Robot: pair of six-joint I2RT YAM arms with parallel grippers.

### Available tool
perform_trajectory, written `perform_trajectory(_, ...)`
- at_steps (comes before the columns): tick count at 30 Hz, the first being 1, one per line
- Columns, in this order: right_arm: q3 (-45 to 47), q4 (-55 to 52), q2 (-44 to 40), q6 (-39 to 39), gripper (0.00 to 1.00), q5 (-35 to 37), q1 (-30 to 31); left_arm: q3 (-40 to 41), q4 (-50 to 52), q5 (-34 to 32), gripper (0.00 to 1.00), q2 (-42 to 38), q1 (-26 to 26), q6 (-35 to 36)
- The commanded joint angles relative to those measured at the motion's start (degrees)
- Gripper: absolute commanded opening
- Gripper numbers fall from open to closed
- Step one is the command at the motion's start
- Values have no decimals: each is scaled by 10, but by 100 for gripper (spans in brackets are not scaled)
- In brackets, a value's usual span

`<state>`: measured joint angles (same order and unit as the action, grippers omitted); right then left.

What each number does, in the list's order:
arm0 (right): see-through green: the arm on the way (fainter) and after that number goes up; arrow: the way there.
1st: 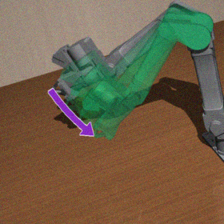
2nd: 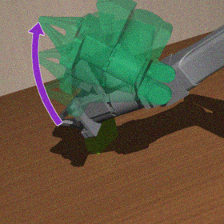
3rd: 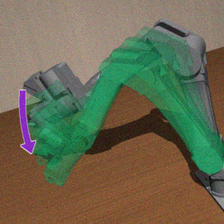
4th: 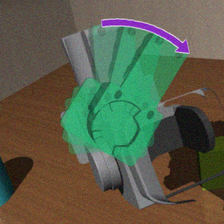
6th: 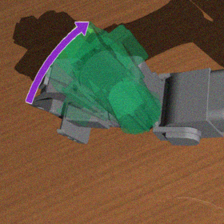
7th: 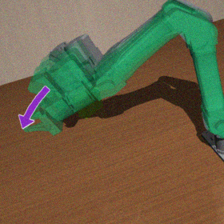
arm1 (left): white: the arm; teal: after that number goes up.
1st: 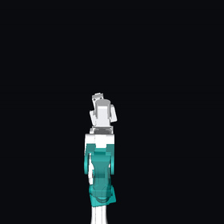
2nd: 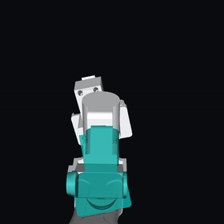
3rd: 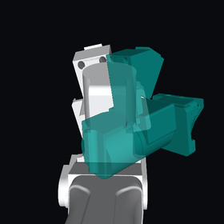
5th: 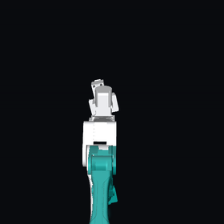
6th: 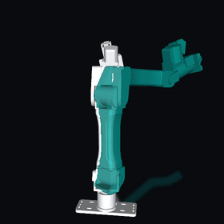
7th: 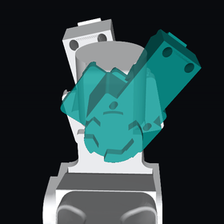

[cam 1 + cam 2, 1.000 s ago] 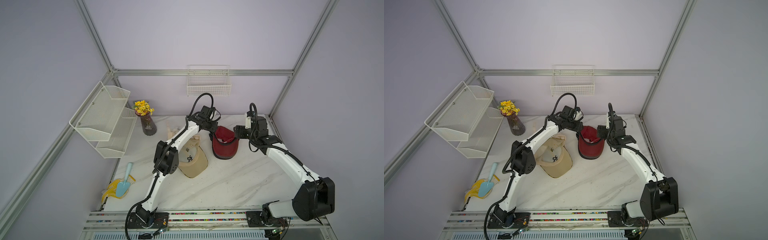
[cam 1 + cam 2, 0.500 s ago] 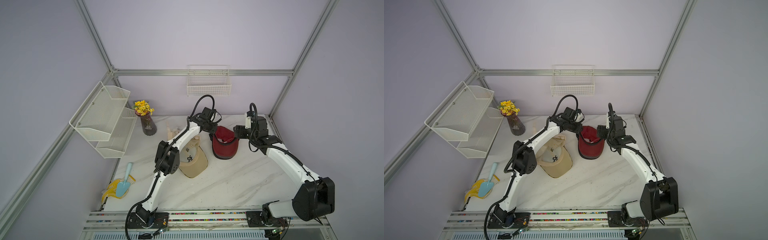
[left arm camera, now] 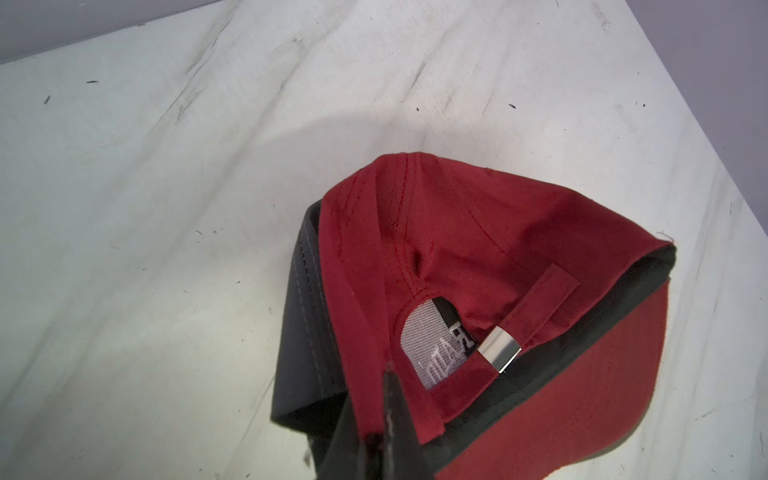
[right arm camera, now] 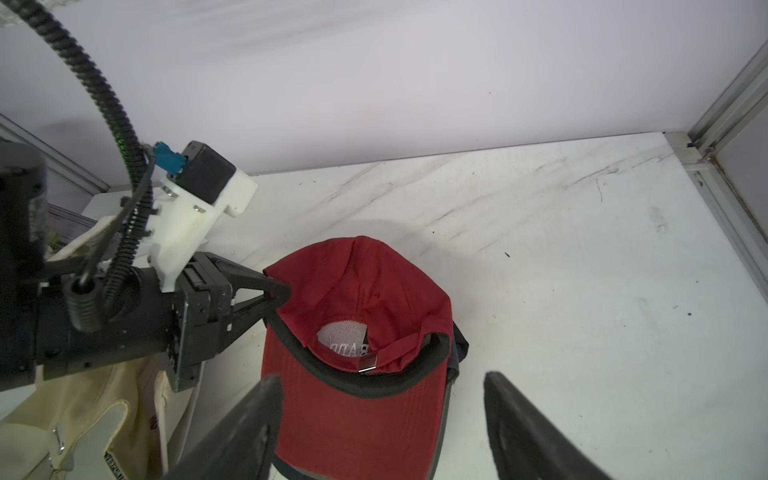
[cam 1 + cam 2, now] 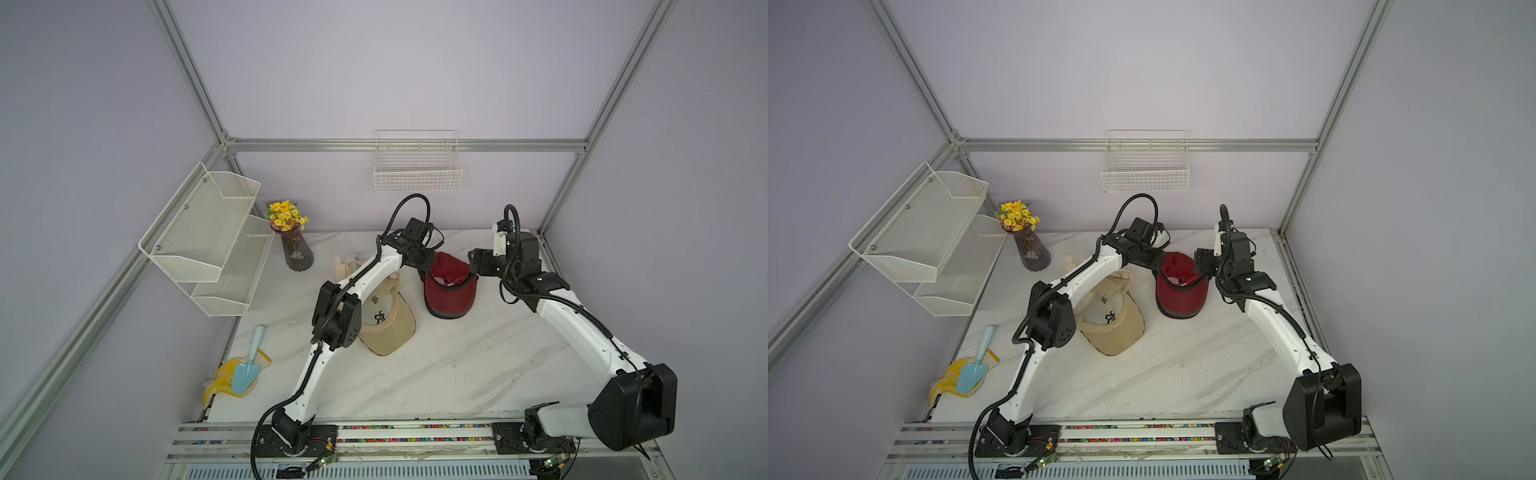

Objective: Open the adjustable buckle of the baseball cap
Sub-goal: Pick up the baseball cap.

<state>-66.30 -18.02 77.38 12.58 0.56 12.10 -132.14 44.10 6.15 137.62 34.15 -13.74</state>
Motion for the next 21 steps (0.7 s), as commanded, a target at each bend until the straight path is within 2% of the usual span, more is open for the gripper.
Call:
perform_trajectory(1,-19,-18,-28,6,78,6,-2,-37,-4,-11,0,-90,12,13)
perform_trajectory(4,-34,-35,-63,-14,80,21,0,-23,-3,-8,0,-148,14,13)
perform_trajectory(10,-59,-64,-98,-44,82,35,39,66,2,-18,0,-262,25,11)
perform_trajectory(17,-81,-106,-103,-135,82,69,143,165,8,-44,0,-378,35,0)
perform_trajectory(21,-51,-90,-117,-199,83,111,206,193,17,-49,0,-419,40,-5)
